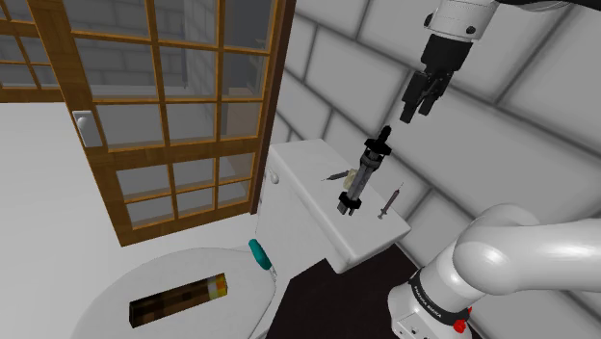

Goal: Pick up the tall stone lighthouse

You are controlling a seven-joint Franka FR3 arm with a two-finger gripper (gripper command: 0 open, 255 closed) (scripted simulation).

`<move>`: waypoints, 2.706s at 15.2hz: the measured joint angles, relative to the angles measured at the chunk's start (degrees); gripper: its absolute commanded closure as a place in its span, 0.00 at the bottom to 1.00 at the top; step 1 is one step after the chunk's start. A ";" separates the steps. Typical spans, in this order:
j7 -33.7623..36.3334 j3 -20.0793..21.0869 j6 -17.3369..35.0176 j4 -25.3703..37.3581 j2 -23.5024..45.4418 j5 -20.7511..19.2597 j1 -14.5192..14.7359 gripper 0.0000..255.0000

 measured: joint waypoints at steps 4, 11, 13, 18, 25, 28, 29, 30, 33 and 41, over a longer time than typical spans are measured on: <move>5.48 0.64 7.35 -7.77 -5.55 3.38 -1.26 0.00; 17.02 4.11 25.15 -24.81 -16.73 11.24 -3.22 0.00; 17.00 4.19 26.84 -26.80 -17.26 11.48 -3.22 0.00; 17.07 4.63 29.15 -29.54 -17.81 11.97 -2.96 1.00; 17.07 4.62 29.20 -29.66 -17.94 12.00 -2.95 1.00; 17.09 4.61 28.97 -29.36 -17.85 11.96 -2.97 1.00; 17.04 4.51 28.67 -28.89 -17.63 11.86 -3.05 1.00; 17.10 4.45 28.03 -28.06 -17.42 11.77 -3.10 1.00; 17.19 4.14 25.84 -25.66 -17.21 11.42 -3.30 1.00; 17.64 3.66 20.71 -18.93 -15.64 10.79 -3.61 1.00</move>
